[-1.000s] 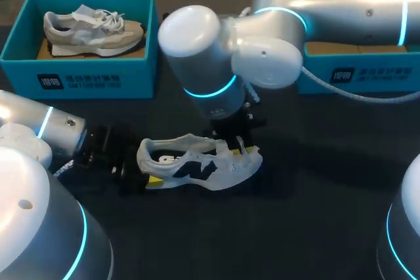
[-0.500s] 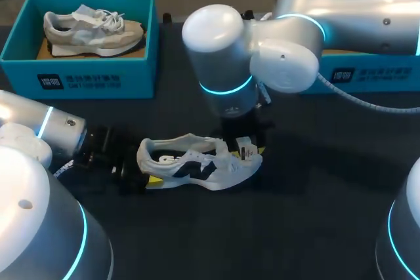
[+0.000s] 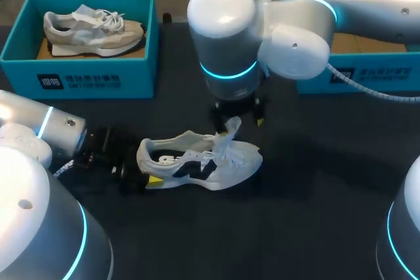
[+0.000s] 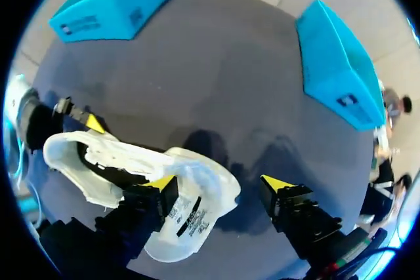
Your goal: Take the shoe out of the shoebox, open the shoe tongue, remove and reinsert the insole, then place the shoe into the shoebox
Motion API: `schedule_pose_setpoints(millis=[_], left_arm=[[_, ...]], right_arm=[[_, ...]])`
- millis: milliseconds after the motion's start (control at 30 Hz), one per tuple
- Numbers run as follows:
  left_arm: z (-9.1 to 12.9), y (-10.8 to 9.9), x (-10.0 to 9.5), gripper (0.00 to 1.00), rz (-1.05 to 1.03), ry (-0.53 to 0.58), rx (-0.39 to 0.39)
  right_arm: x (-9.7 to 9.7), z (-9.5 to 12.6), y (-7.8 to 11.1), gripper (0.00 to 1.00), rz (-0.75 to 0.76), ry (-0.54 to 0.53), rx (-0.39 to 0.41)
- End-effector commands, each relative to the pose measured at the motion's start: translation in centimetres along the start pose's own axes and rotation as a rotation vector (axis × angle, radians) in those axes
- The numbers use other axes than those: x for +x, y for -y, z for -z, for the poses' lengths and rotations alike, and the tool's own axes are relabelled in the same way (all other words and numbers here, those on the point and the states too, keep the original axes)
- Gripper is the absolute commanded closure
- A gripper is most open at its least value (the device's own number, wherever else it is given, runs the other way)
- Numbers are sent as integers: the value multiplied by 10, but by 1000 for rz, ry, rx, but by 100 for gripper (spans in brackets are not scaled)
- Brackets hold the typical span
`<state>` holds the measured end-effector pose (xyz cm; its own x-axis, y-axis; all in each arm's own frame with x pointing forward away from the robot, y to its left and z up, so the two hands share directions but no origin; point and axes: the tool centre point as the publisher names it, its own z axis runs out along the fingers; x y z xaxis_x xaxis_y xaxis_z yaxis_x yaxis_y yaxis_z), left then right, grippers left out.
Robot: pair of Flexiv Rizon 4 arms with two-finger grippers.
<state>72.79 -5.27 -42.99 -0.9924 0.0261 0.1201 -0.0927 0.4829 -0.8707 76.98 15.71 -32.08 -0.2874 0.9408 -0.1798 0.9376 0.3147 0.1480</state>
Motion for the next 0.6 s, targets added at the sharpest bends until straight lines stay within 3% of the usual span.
schedule_pose_setpoints(millis=[33,333,467,600], left_arm=[[-7,-6,0,100,1,0,-2],[-7,-6,0,100,1,0,-2],[-7,-6,0,100,1,0,-2],[-7,-6,0,100,1,0,-2]], right_arm=[[-5,11,-18,8,142,-35,-31],[10,27,-60,0,559,-95,-108],[22,30,-69,0,793,-131,-127],[34,31,-69,0,1034,-247,-206]])
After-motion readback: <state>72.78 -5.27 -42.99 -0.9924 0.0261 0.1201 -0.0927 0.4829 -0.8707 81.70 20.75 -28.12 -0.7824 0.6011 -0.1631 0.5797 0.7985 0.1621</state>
